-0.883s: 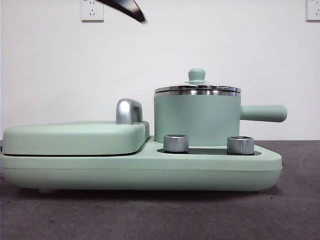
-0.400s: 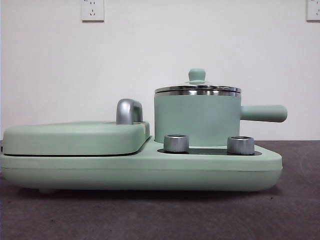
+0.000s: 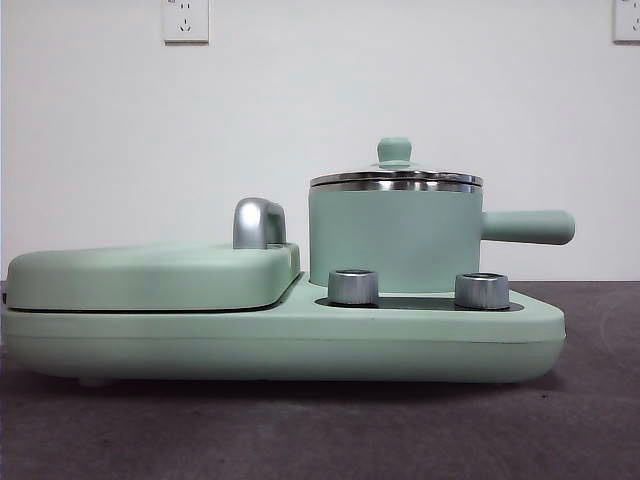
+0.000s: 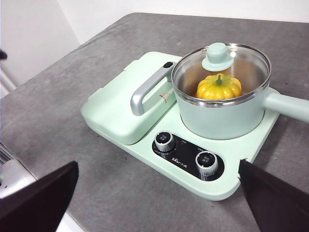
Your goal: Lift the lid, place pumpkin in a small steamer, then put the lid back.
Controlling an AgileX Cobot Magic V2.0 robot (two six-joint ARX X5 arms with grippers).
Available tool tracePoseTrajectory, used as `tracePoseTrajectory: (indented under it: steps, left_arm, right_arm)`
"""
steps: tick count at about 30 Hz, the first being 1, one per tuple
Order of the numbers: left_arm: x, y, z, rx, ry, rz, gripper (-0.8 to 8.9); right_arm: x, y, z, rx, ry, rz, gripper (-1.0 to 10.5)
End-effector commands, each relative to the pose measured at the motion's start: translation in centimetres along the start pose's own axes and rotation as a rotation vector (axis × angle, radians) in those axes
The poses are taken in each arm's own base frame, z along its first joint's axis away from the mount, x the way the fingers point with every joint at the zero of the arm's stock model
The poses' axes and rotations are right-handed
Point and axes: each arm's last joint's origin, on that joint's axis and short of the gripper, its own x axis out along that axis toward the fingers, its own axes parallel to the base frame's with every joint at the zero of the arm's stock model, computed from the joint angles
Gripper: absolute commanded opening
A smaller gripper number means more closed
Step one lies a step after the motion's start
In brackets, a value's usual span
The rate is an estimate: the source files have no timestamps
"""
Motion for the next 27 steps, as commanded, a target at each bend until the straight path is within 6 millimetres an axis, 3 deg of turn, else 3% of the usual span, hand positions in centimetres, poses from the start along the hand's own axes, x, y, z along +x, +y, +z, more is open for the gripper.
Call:
tracePoseTrajectory:
  steps: [1,2,3,4,5,6,27]
  left_arm:
    - [-0.07,-0.06,-0.11,-0.050,-0.012,-0.009,5.02]
    - [-0.11,-0.07,-0.12,-0.046,-0.014,-0.009,3.19]
    - [-0.12,-0.07,-0.12,-0.042,-0.015,-0.009,1.06]
    - [-0.11,-0.06,-0.09,-0.038,-0.017,-0.005,0.09]
    - [-0.04,-0.02,-0.03,-0.037,-0.020,0.004,0.24]
    - [0.04,0.01,0.00,-0.039,-0.020,0.010,0.03]
    - [-0.11,0.41,-0.18,-0.070,-0.034,0.048,0.06]
  right_arm:
    - [-0.07,0.12,0.20,0.013,-0.009,0.015,5.3]
    - [-0.07,0.12,0.20,0.013,-0.009,0.015,4.8]
    - [-0.07,0.13,0.19,0.013,-0.008,0.016,3.4]
    - [-0.07,0.13,0.19,0.012,-0.008,0.016,0.9]
    - [-0.07,0.12,0.20,0.008,-0.009,0.015,0.0]
    - [-0.07,0.11,0.21,0.010,-0.011,0.010,0.4]
    - [-0.08,0.12,0.22,0.011,-0.011,0.011,0.1]
